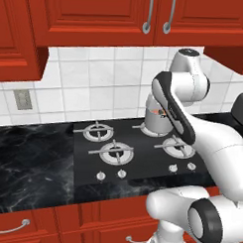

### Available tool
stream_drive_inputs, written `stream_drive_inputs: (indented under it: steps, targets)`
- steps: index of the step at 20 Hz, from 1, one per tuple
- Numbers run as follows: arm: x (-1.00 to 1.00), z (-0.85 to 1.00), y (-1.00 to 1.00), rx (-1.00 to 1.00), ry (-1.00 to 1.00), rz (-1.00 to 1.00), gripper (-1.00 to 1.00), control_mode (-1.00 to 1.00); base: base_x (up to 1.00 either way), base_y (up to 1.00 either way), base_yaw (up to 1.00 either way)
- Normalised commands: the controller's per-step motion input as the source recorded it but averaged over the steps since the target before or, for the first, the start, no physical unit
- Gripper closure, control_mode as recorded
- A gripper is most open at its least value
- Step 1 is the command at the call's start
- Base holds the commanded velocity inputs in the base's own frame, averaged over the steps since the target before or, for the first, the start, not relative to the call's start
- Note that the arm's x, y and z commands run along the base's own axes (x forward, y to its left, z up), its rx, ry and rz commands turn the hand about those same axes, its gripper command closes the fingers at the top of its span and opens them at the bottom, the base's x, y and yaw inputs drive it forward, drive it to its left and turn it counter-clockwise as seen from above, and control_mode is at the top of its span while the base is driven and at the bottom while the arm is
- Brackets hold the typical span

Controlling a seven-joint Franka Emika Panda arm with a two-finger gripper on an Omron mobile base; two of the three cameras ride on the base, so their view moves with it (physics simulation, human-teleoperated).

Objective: Wait until the marinara sauce is simmered to a deep red color and then turn off the stove.

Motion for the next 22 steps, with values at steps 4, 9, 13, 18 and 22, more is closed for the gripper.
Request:
stream_drive_inputs:
  steps: [4,9,13,18,22]
  targets:
    - [0.00,-0.18,-0.02,0.00,-0.02,0.10,-1.00,-1.00,0.00,0.00,0.00]
    - [0.00,-0.12,-0.22,-0.01,-0.11,0.39,-1.00,-1.00,0.00,0.00,0.00]
    - [0.00,0.00,-0.12,-0.10,-0.15,0.52,-1.00,-1.00,0.00,0.00,0.00]
    - [-0.17,0.00,-0.02,-0.25,-0.13,0.56,-1.00,-1.00,0.00,0.00,0.00]
    - [-0.27,-0.08,0.01,-0.36,-0.02,0.56,-1.00,-1.00,0.00,0.00,0.00]
